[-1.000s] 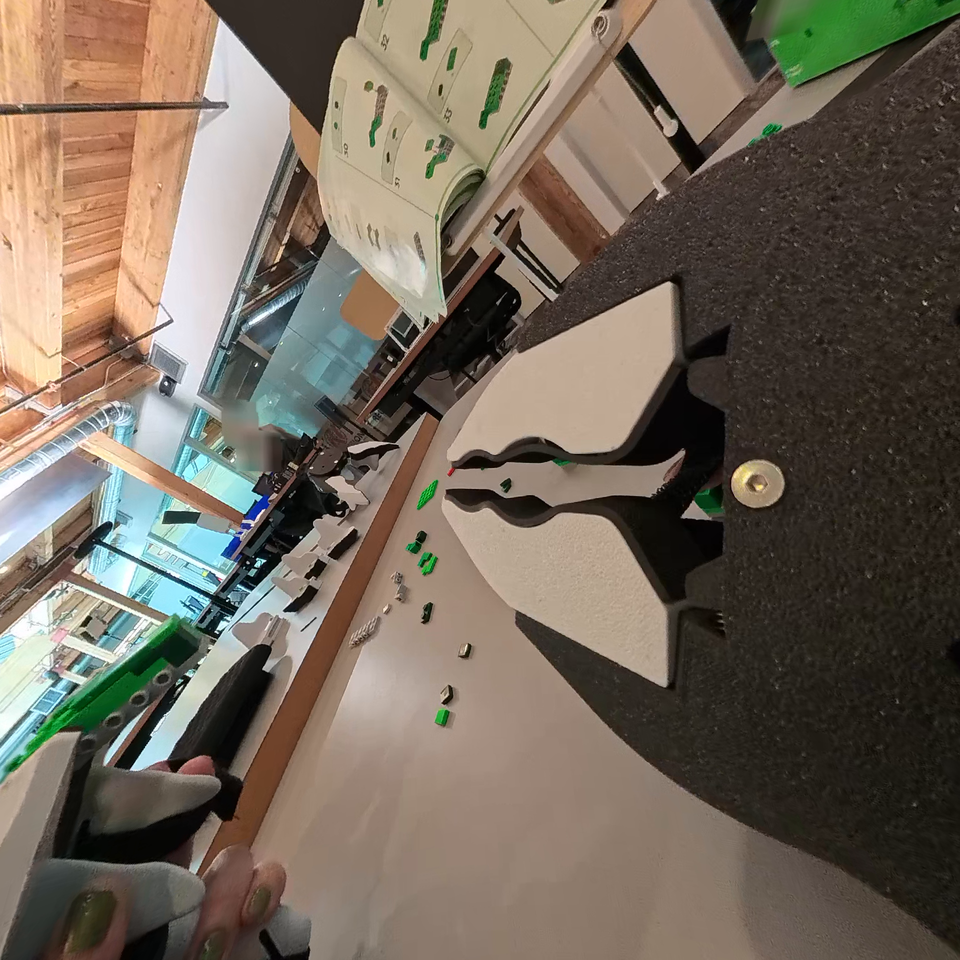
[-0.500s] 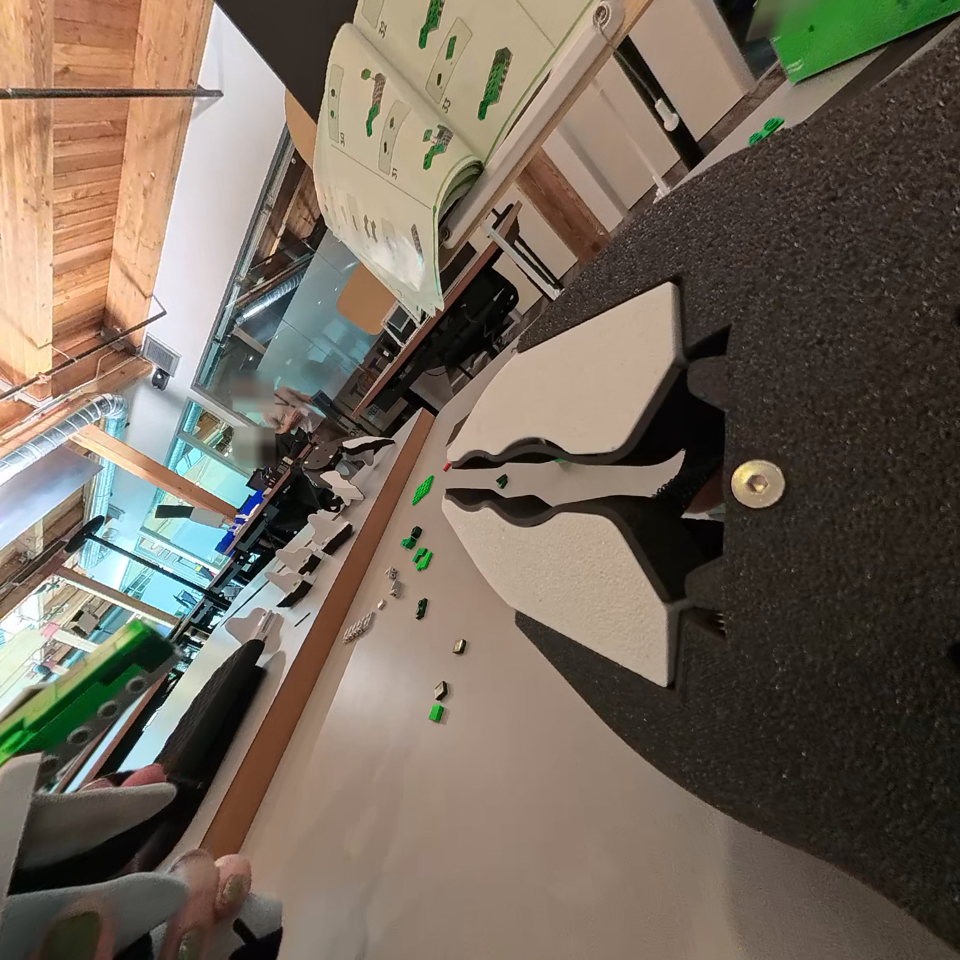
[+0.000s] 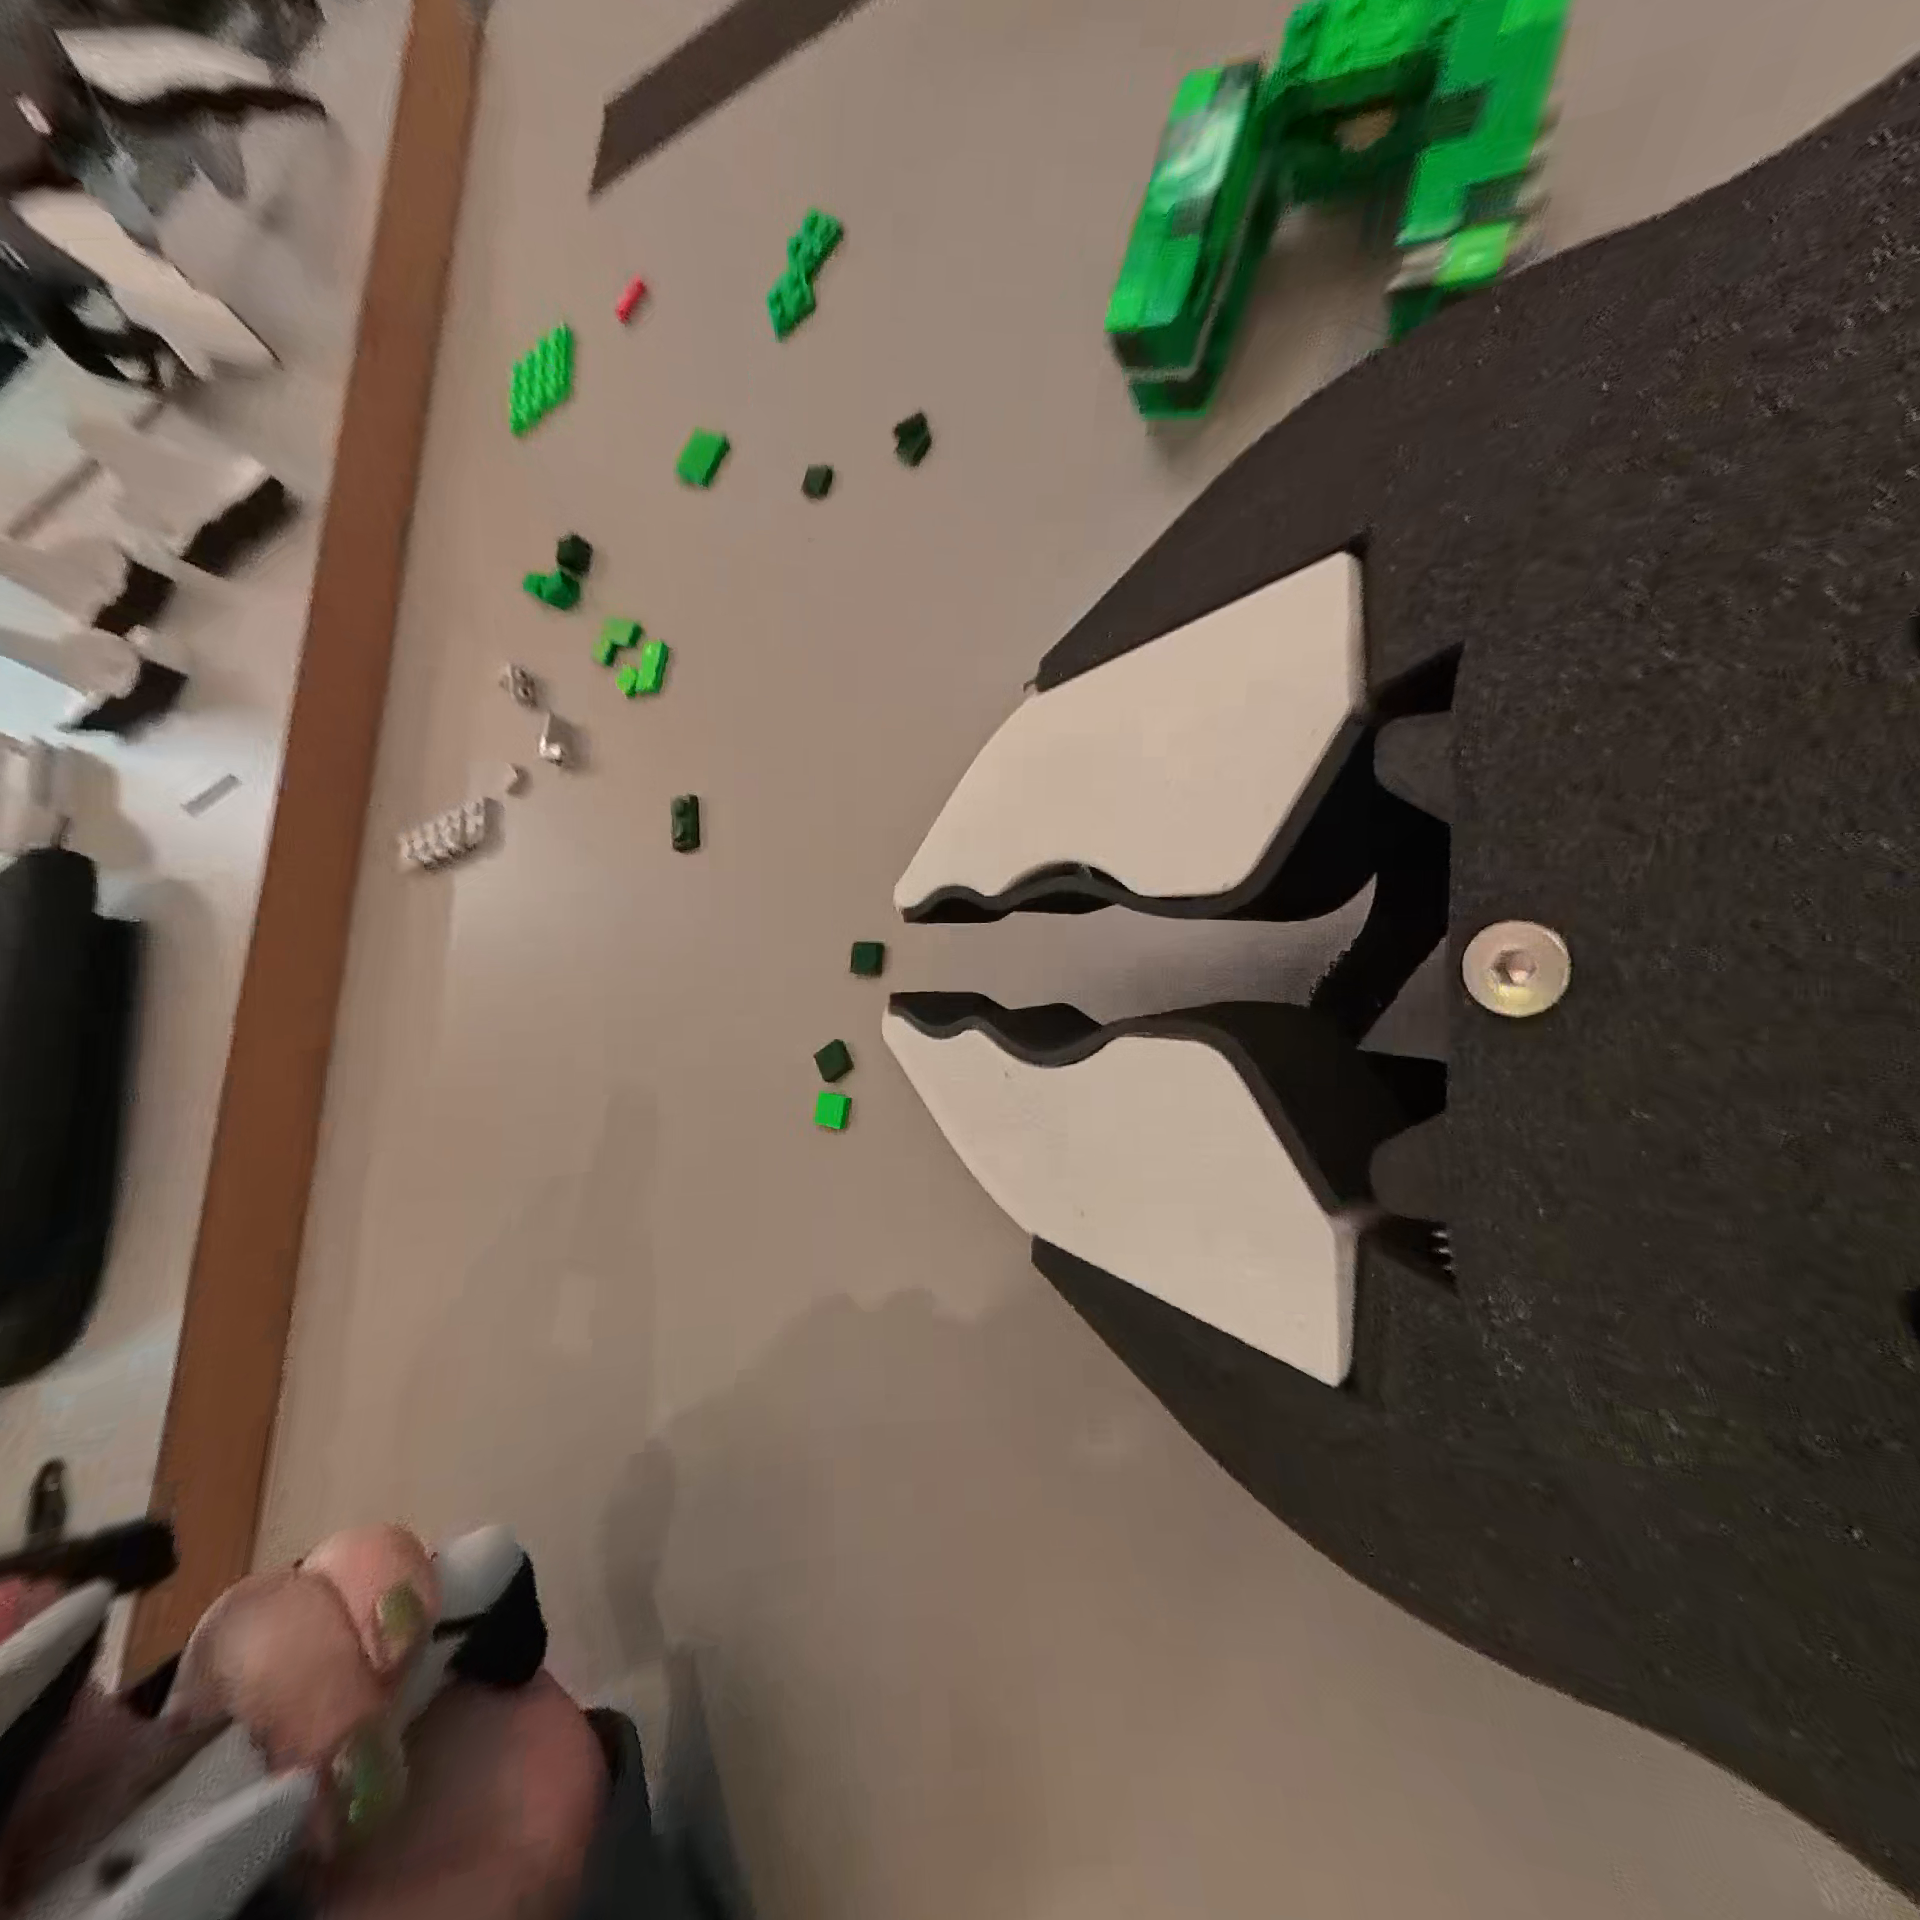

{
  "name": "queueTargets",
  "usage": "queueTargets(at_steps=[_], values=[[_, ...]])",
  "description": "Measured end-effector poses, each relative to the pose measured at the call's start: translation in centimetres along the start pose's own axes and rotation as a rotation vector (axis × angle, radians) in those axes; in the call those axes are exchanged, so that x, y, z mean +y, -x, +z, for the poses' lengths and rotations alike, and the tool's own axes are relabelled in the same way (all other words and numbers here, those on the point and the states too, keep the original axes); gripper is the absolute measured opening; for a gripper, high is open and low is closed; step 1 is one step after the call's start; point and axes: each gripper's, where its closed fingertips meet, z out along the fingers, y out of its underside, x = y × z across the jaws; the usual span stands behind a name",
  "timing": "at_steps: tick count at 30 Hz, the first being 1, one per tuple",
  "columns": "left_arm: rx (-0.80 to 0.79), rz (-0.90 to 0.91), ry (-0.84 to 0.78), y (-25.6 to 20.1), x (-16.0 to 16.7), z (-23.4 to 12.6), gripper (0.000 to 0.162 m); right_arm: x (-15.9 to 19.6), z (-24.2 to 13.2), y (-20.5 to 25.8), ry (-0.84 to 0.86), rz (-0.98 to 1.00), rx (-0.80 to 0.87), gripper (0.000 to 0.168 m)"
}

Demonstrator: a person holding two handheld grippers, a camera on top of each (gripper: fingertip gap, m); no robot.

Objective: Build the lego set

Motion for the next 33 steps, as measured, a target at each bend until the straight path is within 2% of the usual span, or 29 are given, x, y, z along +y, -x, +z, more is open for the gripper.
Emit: queueTargets(at_steps=[4,7,15,24,27,29,33], values=[[0.005,0.000,0.003,-0.1,0.1,0.1,0.025,1.1,3.3,0.1,0.135,0.045,-0.122,0.013],[0.002,-0.014,-0.004,0.1,0.0,0.0,0.025,1.7,4.4,-0.2,0.182,0.094,-0.153,0.019],[0.001,-0.023,-0.008,0.1,-0.1,0.0,0.025,1.9,5.1,-0.3,0.223,0.063,-0.104,0.010],[0.005,-0.023,-0.003,0.1,0.0,0.2,0.025,2.0,5.6,-0.5,0.279,0.073,-0.087,0.018],[0.006,-0.021,-0.001,0.0,0.0,0.2,0.025,2.2,5.7,-1.0,0.317,0.037,-0.054,0.008],[0.006,-0.018,0.000,0.0,0.0,0.2,0.026,2.2,5.7,-1.0,0.342,0.039,-0.060,0.007],[-0.003,-0.011,-0.007,0.1,-0.2,0.1,0.025,1.3,4.8,-1.7,0.283,0.043,-0.063,0.007]])
